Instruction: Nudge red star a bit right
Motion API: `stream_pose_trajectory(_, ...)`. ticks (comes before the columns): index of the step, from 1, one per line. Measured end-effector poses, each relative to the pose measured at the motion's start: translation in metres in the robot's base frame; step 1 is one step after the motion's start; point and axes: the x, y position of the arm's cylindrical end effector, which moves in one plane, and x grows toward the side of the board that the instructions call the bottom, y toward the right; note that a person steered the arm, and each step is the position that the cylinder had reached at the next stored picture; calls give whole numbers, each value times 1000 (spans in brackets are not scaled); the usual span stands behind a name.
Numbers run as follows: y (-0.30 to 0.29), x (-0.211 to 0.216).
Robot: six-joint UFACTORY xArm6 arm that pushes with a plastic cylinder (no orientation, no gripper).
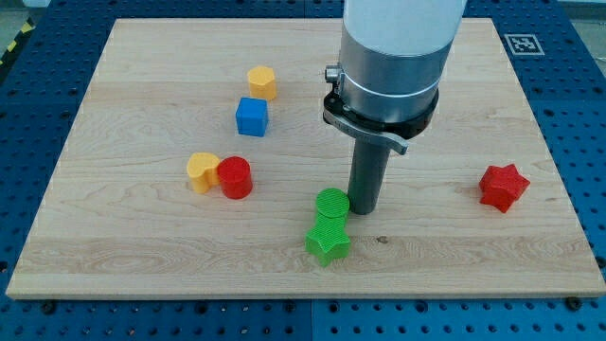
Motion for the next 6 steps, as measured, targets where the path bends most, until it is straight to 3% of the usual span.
stream_pose_trajectory(2, 9, -70)
stream_pose_trajectory(4, 126, -48)
stream_pose_trajectory(6, 140, -45)
